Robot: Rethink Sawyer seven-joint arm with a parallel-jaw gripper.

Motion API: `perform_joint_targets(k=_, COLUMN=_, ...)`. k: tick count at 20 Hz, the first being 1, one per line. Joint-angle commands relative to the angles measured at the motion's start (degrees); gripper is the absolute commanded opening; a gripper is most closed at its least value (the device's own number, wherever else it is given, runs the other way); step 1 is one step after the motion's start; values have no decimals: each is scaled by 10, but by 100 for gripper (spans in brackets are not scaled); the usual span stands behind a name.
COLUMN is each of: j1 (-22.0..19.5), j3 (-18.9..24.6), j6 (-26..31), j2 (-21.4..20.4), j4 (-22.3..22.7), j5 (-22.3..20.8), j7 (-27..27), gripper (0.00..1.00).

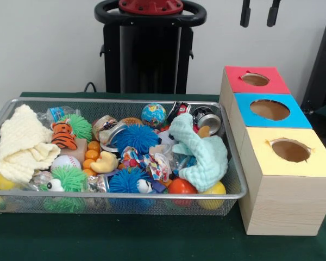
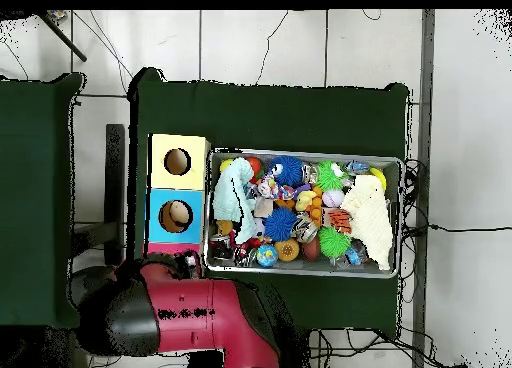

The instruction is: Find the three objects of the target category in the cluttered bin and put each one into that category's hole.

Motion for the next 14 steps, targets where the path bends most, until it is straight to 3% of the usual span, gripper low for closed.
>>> perform_joint_targets(k=1, j1=-2, j3=-15, j6=52, j2=29, j4=-55, j5=-23, j7=106, gripper=100)
perform_joint_targets(k=7, j1=-7, j3=-32, j6=34, j2=36, j4=-70, j5=-38, j7=98, gripper=100)
perform_joint_targets(k=14, j1=-52, j3=-18, j6=16, j2=53, j4=-74, j5=-31, j7=58, gripper=100)
